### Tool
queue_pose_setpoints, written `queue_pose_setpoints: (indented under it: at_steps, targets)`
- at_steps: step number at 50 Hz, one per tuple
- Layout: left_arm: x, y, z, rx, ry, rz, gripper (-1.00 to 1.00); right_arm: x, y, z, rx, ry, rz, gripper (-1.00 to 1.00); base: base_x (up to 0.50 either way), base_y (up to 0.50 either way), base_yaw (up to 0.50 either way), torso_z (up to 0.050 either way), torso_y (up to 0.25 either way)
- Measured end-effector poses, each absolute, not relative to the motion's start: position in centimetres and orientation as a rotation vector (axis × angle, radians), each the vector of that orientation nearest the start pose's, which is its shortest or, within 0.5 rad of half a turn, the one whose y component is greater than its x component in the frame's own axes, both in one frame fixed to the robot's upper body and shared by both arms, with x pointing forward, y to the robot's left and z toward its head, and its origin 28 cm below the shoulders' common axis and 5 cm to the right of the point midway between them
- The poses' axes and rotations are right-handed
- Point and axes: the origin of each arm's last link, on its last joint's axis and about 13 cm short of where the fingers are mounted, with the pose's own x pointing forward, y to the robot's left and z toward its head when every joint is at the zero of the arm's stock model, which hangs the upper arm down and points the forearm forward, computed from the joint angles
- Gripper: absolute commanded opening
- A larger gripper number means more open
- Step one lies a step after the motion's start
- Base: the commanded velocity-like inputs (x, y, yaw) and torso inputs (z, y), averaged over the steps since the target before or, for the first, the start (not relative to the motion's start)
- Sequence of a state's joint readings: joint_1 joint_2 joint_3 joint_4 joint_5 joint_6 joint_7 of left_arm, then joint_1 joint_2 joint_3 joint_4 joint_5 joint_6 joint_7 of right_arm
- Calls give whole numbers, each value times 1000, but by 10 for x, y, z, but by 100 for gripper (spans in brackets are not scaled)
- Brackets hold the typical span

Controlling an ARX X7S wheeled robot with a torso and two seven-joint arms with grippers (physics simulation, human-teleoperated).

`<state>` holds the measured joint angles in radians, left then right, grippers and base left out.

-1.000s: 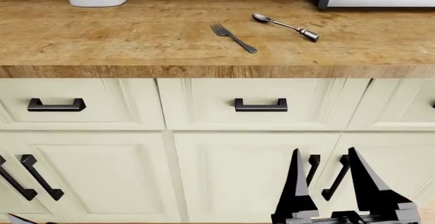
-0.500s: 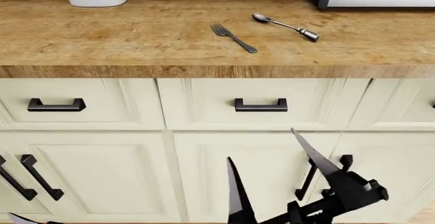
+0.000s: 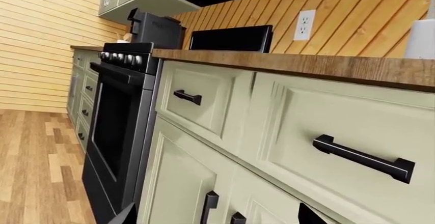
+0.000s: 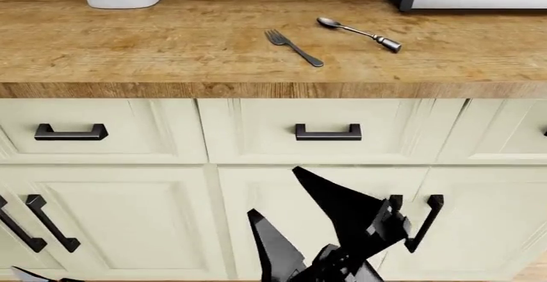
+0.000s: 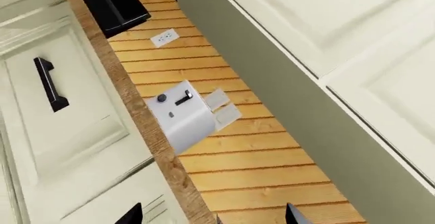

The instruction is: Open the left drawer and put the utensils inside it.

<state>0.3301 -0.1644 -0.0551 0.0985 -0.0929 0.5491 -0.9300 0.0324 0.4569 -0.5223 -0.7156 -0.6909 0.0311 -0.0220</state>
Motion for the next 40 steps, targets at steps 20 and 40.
queue_pose_setpoints:
  at_steps: [20,40]
  targets:
    - [134,252,20,-66,-338,923,100,196,-83,137,-1178,-668,488,100,0,0,0,0,0]
    - [134,252,20,-62,-338,920,100,226,-85,130,-1310,-537,477,100,0,0,0,0,0]
